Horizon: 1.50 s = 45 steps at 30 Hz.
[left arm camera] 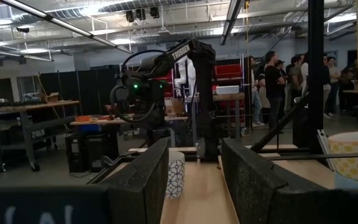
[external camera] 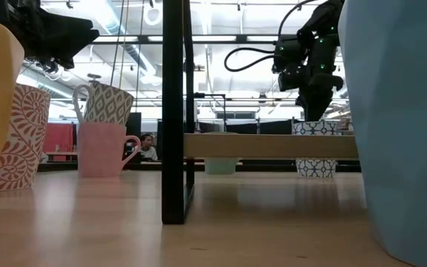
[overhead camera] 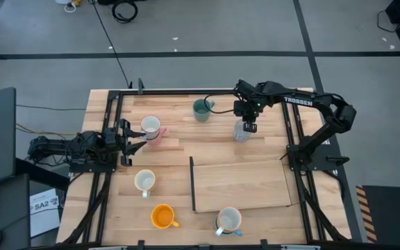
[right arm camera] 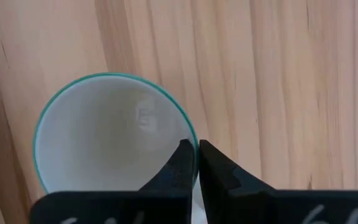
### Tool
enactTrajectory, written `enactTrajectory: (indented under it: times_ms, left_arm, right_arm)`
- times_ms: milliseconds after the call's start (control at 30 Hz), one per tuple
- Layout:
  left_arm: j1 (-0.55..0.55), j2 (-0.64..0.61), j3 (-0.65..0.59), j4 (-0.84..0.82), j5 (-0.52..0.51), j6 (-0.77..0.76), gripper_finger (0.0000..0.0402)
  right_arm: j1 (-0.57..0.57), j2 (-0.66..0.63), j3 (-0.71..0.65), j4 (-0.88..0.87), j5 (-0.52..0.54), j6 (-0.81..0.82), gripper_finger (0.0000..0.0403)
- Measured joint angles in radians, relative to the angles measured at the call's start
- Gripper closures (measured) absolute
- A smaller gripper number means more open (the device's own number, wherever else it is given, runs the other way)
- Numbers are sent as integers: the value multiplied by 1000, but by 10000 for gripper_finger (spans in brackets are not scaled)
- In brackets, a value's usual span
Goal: Place coffee mugs
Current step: Put the blue patterned mug on the shelf
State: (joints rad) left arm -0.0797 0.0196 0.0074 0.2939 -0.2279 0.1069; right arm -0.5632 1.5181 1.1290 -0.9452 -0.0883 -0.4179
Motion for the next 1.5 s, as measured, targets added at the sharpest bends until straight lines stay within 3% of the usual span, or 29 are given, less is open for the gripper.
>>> enactTrajectory:
  times_ms: [367, 733, 1133, 1500]
  left_arm:
    - [0, 0, 0, 0, 0, 0, 246]
    - [0, 0, 0, 0, 0, 0, 246]
    - [0, 0, 0, 0, 0, 0, 246]
    - [0, 0, 0, 0, 0, 0, 246]
  right_arm:
    - [45, -8, 120, -193, 8, 6, 389]
    - [168, -11, 278, -487, -178, 139, 389]
    - [428, -153, 275, -511, -169, 360, 390]
    - [619, -357, 102, -506, -62, 572, 390]
